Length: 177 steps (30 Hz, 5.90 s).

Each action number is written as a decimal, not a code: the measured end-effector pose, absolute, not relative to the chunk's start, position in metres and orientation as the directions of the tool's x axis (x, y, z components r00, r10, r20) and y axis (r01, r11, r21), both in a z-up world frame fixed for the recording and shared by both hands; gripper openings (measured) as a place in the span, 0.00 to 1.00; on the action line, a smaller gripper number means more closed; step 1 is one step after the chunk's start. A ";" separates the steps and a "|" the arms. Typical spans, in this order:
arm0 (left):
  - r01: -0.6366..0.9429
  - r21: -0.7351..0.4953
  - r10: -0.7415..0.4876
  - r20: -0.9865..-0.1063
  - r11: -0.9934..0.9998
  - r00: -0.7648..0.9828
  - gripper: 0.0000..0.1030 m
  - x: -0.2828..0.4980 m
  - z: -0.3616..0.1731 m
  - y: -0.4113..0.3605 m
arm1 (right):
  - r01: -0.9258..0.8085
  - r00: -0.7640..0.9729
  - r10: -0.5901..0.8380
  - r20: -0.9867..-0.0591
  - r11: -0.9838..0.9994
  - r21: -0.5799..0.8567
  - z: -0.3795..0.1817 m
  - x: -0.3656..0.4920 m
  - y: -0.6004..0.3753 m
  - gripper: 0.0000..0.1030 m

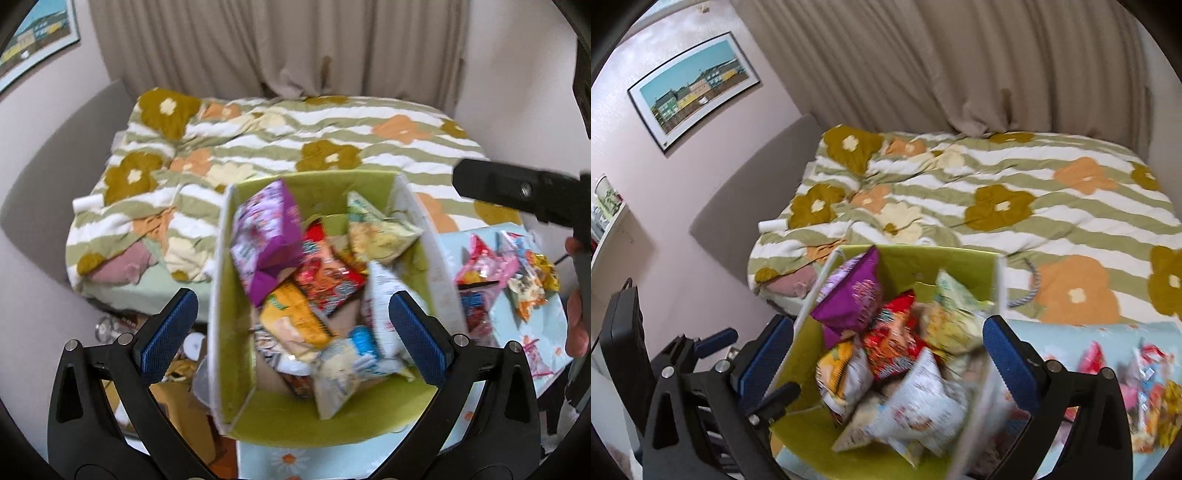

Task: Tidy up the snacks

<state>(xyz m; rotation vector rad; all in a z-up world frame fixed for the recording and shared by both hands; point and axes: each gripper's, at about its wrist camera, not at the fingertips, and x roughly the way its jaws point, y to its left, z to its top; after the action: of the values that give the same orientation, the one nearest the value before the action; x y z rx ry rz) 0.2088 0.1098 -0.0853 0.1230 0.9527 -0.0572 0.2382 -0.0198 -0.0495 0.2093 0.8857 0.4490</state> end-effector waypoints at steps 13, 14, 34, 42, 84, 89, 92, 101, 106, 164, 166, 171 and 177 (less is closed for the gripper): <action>0.256 0.075 -0.099 -0.790 0.964 0.605 1.00 0.166 -0.075 -0.009 | -0.125 0.659 0.293 -0.693 0.951 0.283 -0.039 0.164 -0.169 1.00; 0.261 0.070 -0.105 -0.792 0.963 0.601 1.00 0.161 -0.077 -0.024 | -0.118 0.660 0.284 -0.695 0.953 0.278 -0.040 0.160 -0.181 1.00; 0.211 -0.095 -0.175 -0.898 0.973 0.402 1.00 0.088 -0.182 -0.223 | -0.125 0.604 0.256 -0.755 0.966 0.227 -0.108 0.121 -0.374 0.99; 0.159 -0.119 -0.158 -0.952 0.980 0.262 1.00 0.073 -0.251 -0.254 | -0.122 0.546 0.284 -0.788 0.958 0.260 -0.159 0.143 -0.393 0.99; 0.163 0.006 -0.024 -0.983 0.987 0.185 0.55 0.107 -0.303 -0.264 | -0.106 0.422 0.324 -0.847 0.945 0.309 -0.247 0.227 -0.405 0.79; 0.147 0.005 -0.025 -0.980 0.989 0.197 0.55 0.117 -0.302 -0.247 | -0.134 0.406 0.272 -0.872 0.962 0.238 -0.254 0.241 -0.400 0.68; 0.136 0.000 -0.028 -0.979 0.991 0.201 0.55 0.125 -0.302 -0.237 | -0.144 0.387 0.262 -0.884 0.964 0.222 -0.261 0.245 -0.397 0.63; 0.132 -0.010 -0.038 -0.976 0.991 0.215 0.54 0.143 -0.286 -0.218 | -0.142 0.398 0.257 -0.881 0.966 0.218 -0.260 0.242 -0.399 0.54; 0.142 -0.013 -0.047 -0.970 0.990 0.240 0.54 0.139 -0.261 -0.221 | -0.130 0.422 0.261 -0.869 0.965 0.227 -0.248 0.235 -0.403 0.52; 0.097 -0.134 -0.166 -0.822 0.986 0.545 1.00 0.250 -0.110 0.123 | -0.186 0.546 0.412 -0.729 0.909 0.374 -0.098 0.247 -0.053 0.52; 0.067 -0.133 -0.148 -0.829 0.989 0.539 1.00 0.244 -0.112 0.129 | -0.208 0.535 0.424 -0.731 0.904 0.373 -0.101 0.251 -0.051 0.52; 0.024 -0.112 -0.107 -0.837 0.993 0.537 1.00 0.234 -0.109 0.141 | -0.260 0.519 0.461 -0.720 0.888 0.380 -0.098 0.261 -0.041 0.52; -0.006 -0.093 -0.074 -0.834 0.996 0.547 1.00 0.235 -0.106 0.149 | -0.333 0.488 0.495 -0.719 0.867 0.371 -0.093 0.285 -0.018 0.53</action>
<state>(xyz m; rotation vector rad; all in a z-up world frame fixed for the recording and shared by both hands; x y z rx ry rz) 0.2351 0.1486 -0.1061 -0.0883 0.9912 -0.0406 0.2846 -0.0181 -0.0934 0.1911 0.9340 0.5069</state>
